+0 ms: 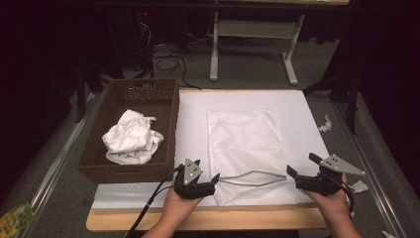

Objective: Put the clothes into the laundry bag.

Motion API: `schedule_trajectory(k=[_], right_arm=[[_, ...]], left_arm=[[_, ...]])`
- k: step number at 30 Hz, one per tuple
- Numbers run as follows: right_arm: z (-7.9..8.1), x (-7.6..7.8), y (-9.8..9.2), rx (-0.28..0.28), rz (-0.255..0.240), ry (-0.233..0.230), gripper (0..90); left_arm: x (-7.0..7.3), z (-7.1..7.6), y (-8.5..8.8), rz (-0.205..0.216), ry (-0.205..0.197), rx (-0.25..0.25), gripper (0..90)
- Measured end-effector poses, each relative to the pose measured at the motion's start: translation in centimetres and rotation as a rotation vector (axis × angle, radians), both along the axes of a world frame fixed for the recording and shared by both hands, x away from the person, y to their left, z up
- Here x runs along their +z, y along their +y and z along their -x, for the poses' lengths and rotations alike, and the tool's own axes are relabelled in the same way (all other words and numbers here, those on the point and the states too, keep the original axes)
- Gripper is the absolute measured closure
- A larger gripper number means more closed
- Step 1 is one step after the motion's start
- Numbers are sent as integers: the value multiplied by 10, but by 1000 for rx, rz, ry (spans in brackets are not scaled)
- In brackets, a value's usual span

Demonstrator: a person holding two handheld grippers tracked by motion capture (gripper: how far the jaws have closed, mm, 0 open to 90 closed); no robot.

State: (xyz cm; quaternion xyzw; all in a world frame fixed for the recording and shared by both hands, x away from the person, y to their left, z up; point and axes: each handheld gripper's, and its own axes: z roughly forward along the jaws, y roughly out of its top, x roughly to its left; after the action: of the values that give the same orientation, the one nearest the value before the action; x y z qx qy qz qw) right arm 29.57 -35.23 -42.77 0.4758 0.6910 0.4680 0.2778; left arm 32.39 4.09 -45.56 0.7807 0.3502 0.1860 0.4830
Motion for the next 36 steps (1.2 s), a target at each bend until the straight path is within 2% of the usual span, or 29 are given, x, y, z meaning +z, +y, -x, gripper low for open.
schedule_trajectory(k=[5,8,11,14,17,21,23,25,27,28,30,31,32,33,34,35,36], right_arm=[[-4,-4,-4,-7,-5,16,8],[-6,-7,-3,20,0,30,12],[-7,-11,-3,16,-1,47,8],[-4,-10,-4,6,0,40,8],[-4,-9,-5,3,-1,31,10],[-5,-10,-6,-12,-2,41,11],[-6,-11,-6,-12,-2,46,12],[-7,-12,-6,-7,5,47,13],[-7,-13,-5,-10,6,55,14],[-7,-13,-5,-9,7,55,14],[-7,-13,-6,-9,1,55,14],[-7,-13,-6,-12,-5,55,14],[-7,-13,-7,-12,-7,55,15],[-6,-13,-7,-13,-7,55,17],[-6,-12,-7,-11,-3,52,19],[-6,-12,-7,-9,5,45,20],[-6,-12,-7,-9,1,46,21]], left_arm=[[-2,-3,-5,-15,13,-18,169],[-4,-6,-8,-30,23,-22,169],[-2,-5,-9,10,35,-8,161],[1,-1,-9,16,28,-14,167],[0,0,-12,23,60,-53,166],[-9,4,-23,-30,132,-111,155],[-14,7,-28,-61,161,-121,163],[-20,10,-32,-98,157,-126,208],[-24,10,-34,-143,159,-102,243],[-24,10,-33,-146,154,-89,249],[-23,10,-30,-132,163,-72,325],[-23,11,-29,-134,152,-66,366],[-24,14,-29,-154,128,-63,427],[-25,15,-30,-190,123,-81,511],[-27,16,-33,-211,100,-86,586],[-27,17,-35,-222,95,-91,627],[-27,17,-36,-208,112,-105,703]])
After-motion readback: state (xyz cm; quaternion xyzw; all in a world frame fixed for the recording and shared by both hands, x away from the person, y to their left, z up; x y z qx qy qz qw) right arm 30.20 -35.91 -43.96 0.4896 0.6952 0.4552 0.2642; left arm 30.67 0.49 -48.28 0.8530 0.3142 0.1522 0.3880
